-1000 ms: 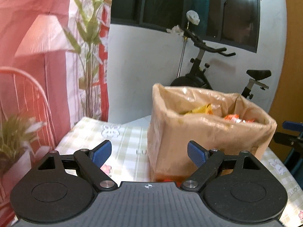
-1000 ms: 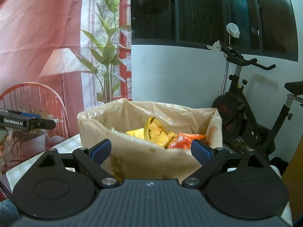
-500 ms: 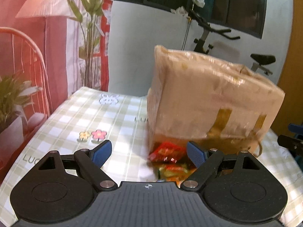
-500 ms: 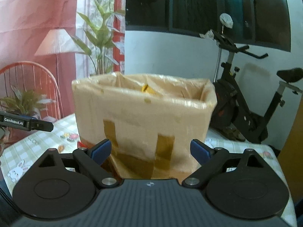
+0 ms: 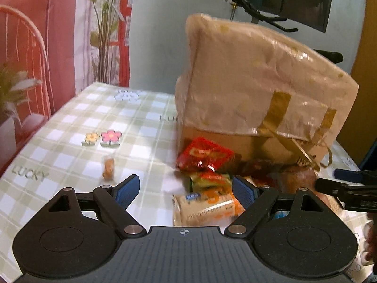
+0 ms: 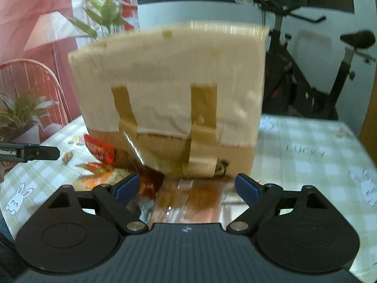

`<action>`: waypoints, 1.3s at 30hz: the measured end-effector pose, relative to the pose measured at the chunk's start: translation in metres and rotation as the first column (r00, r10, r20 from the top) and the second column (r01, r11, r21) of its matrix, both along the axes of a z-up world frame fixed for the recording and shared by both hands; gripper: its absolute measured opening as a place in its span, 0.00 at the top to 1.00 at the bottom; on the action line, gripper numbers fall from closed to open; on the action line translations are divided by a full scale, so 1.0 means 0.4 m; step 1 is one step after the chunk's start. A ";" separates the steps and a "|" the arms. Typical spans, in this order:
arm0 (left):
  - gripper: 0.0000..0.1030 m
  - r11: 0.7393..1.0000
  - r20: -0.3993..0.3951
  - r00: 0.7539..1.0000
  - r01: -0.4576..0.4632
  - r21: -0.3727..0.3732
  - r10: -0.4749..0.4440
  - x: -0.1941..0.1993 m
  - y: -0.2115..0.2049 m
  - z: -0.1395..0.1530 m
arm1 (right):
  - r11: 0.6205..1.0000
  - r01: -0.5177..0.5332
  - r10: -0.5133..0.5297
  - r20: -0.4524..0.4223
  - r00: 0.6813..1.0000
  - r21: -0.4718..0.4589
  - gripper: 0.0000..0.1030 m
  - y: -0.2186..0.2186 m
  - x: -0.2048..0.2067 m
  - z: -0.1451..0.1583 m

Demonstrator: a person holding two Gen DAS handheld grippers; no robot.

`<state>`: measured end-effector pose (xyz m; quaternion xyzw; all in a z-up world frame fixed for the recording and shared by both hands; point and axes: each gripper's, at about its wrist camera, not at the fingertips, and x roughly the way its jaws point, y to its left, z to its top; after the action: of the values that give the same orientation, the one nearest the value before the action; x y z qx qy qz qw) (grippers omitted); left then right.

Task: Organize snacks
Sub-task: 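Grasp the pink pastry packet with the right tool while the left grasps the small brown snack packet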

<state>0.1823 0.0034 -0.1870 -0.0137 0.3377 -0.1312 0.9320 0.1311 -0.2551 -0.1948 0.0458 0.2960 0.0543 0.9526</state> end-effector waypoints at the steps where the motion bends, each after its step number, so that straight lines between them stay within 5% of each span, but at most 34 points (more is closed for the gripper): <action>1: 0.15 1.000 -0.004 1.000 -0.002 -0.002 0.002 -0.001 0.002 -0.007 | 1.000 0.002 -0.002 -0.016 1.000 0.006 0.16 0.004 0.010 -0.014; 9: 0.16 0.999 -0.036 0.998 -0.043 -0.018 0.043 -0.002 0.018 -0.055 | 0.999 0.045 -0.046 -0.096 0.994 -0.014 0.17 0.024 0.082 -0.106; 15: 0.16 0.999 -0.058 0.998 -0.033 -0.028 0.031 -0.005 0.009 -0.082 | 0.994 0.064 -0.068 -0.039 0.997 -0.092 0.19 0.054 0.061 -0.148; 23: 0.16 0.997 -0.069 0.995 -0.074 -0.023 0.073 0.011 0.028 -0.086 | 0.996 0.046 -0.046 0.000 0.999 -0.074 0.21 0.048 0.043 -0.149; 30: 0.39 0.972 -0.006 0.972 -0.233 0.018 0.234 0.110 0.116 -0.073 | 0.997 0.041 -0.041 0.005 0.999 -0.060 0.21 0.042 0.036 -0.147; 39: 0.59 0.971 -0.050 0.972 -0.227 0.080 0.231 0.248 0.129 -0.129 | 0.998 0.040 -0.040 0.005 0.999 -0.049 0.21 0.038 0.037 -0.147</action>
<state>0.2814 0.0552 -0.2385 -0.0222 0.3658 -0.0099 0.9304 0.1459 -0.2397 -0.2534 0.0285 0.2945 0.0279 0.9548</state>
